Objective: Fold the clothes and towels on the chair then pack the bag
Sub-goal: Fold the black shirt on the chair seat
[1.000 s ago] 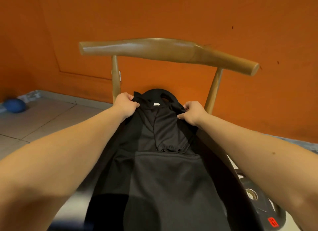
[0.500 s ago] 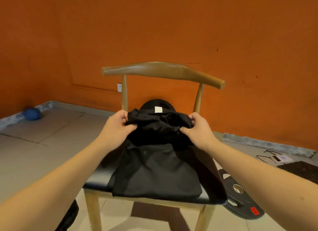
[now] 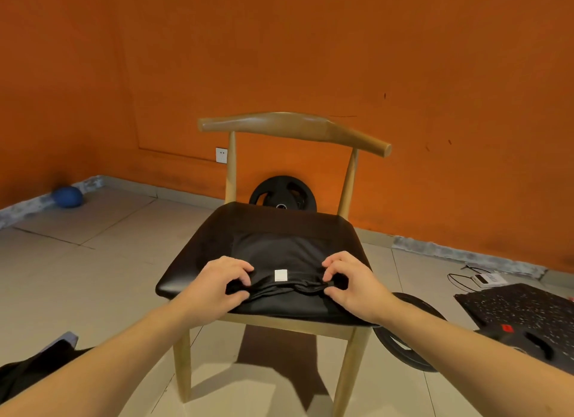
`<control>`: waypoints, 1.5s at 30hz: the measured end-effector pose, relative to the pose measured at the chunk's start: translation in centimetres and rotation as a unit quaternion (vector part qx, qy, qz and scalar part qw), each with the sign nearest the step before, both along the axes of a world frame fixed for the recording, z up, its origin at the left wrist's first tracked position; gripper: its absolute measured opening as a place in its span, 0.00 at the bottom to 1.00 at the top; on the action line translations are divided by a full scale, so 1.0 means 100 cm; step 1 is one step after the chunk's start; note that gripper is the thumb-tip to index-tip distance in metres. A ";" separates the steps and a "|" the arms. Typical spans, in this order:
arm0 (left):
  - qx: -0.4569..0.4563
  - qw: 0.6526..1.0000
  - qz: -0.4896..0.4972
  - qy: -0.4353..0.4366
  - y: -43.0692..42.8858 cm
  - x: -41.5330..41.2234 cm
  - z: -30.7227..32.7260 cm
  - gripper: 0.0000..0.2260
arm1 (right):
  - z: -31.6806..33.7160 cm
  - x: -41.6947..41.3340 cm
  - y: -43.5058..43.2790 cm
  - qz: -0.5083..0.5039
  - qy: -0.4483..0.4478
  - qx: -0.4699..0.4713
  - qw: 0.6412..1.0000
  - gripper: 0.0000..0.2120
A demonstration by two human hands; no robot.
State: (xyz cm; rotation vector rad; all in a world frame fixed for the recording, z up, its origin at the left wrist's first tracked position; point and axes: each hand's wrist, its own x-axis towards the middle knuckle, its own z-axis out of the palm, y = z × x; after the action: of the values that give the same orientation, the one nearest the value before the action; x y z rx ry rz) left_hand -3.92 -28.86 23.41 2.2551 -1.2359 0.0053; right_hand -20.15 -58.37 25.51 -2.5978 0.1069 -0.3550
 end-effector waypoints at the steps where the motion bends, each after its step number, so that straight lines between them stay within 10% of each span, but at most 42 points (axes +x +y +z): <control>1: -0.010 1.000 -0.001 -0.020 0.000 -0.002 0.000 0.05 | -0.002 -0.002 0.000 0.001 -0.023 0.000 1.000 0.11; 12: 0.104 0.980 -0.058 -0.157 0.009 -0.007 -0.004 0.07 | -0.011 -0.039 0.006 0.043 0.045 -0.181 0.982 0.07; 17: 0.089 0.989 -0.021 -0.119 -0.007 -0.010 0.014 0.07 | -0.003 -0.009 0.017 -0.097 -0.067 -0.064 0.991 0.08; 21: 0.011 0.992 0.088 -0.089 -0.057 -0.011 0.016 0.11 | -0.004 0.041 0.033 -0.177 0.040 -0.024 0.983 0.26; 28: 0.207 0.968 0.126 -0.069 -0.074 0.000 -0.019 0.48 | -0.033 0.074 0.038 -0.202 0.166 -0.095 0.961 0.35; 34: 0.191 0.971 0.135 -0.057 -0.073 0.000 -0.012 0.38 | -0.017 0.069 0.031 -0.208 0.100 0.066 0.971 0.32; 38: 0.109 0.944 0.301 -0.084 -0.065 0.009 0.000 0.27 | 0.013 0.075 0.020 -0.347 0.133 0.161 0.914 0.30; 45: 0.125 0.872 0.411 0.234 -0.071 0.043 0.019 0.36 | 0.035 0.077 0.011 -0.287 0.219 0.276 0.891 0.21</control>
State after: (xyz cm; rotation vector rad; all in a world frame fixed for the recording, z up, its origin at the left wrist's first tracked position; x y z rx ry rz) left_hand 0.34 -35.98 25.33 2.6141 0.0257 -0.3746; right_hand -12.44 -57.28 29.03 -1.9801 0.9960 0.0751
